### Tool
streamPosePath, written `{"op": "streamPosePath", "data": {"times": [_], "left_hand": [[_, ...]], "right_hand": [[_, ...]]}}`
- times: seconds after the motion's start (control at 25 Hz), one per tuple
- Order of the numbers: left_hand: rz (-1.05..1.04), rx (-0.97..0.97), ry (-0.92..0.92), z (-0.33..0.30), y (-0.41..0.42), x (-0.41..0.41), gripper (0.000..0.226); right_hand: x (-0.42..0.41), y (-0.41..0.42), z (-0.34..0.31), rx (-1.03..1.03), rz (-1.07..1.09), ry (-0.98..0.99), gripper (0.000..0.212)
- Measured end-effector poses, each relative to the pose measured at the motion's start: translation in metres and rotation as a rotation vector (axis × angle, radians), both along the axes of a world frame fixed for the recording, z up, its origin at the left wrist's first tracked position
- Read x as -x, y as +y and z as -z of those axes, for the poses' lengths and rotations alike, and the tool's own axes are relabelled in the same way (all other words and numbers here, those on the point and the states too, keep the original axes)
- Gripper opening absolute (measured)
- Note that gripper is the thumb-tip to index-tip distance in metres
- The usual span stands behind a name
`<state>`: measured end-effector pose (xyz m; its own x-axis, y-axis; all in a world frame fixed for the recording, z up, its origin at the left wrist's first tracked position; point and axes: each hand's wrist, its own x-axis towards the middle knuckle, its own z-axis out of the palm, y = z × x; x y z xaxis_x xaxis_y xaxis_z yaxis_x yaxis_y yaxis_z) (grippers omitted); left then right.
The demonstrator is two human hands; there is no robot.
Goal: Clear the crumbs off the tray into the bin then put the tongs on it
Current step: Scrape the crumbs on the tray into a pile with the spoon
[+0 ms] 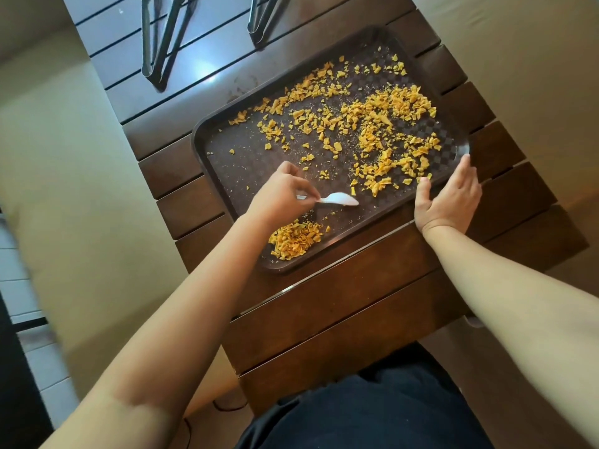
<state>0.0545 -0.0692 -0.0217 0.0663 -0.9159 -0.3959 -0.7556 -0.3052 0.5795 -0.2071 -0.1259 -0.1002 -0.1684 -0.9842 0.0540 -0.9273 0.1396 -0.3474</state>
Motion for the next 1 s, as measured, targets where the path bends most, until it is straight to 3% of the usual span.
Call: {"op": "streamPosePath", "data": {"times": [0.28, 0.52, 0.8, 1.0], "left_hand": [[0.001, -0.207, -0.04, -0.014, 0.044, -0.055, 0.007], [-0.446, -0.008, 0.022, -0.006, 0.046, -0.06, 0.012], [-0.342, -0.096, -0.016, -0.008, 0.076, -0.076, 0.009], [-0.724, 0.104, -0.103, 0.001, 0.072, -0.079, 0.016]], "right_hand": [[0.0, 0.0, -0.001, 0.005, 0.002, -0.009, 0.077], [0.0, 0.0, -0.001, 0.009, 0.002, -0.014, 0.078], [0.001, -0.001, 0.0, 0.017, 0.007, -0.017, 0.078], [0.0, 0.0, 0.0, 0.013, 0.002, -0.017, 0.078]]}}
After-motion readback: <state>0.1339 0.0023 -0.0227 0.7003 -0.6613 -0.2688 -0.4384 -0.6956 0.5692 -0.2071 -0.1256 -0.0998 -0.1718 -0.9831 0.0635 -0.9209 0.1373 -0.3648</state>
